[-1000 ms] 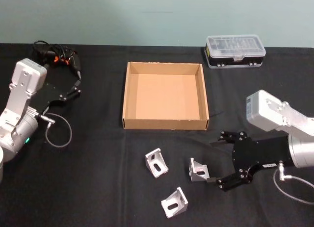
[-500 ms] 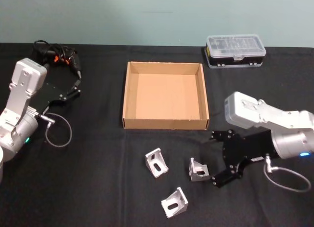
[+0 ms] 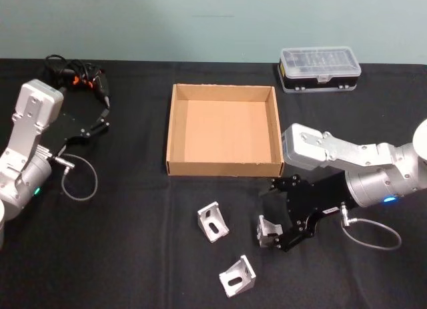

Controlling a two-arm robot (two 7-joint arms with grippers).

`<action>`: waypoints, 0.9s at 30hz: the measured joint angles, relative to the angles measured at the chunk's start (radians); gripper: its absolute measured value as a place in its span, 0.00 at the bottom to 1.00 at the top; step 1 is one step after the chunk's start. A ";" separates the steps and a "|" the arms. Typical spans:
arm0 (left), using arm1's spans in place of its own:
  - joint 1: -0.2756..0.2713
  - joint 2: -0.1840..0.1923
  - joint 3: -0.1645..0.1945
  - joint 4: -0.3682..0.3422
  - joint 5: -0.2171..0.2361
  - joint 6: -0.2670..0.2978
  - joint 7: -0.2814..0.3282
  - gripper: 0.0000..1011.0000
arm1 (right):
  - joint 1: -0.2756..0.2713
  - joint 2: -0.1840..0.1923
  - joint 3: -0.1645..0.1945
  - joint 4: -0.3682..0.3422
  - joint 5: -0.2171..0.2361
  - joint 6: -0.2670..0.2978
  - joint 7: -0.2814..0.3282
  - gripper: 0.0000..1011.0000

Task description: Use one hand to pick up the angle iron from the table and place it into the box.

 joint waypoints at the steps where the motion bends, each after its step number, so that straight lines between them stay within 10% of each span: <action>1: 0.000 0.000 0.000 0.000 0.000 0.000 0.000 0.99 | 0.004 -0.004 -0.005 0.006 -0.001 -0.002 0.003 0.99; 18: 0.000 0.000 0.000 0.000 0.000 0.000 0.000 0.99 | 0.057 -0.039 -0.076 0.083 -0.004 -0.035 0.053 0.99; 27: 0.000 0.000 0.000 0.000 0.000 0.000 0.000 0.99 | 0.061 -0.034 -0.087 0.084 0.004 -0.044 0.051 0.76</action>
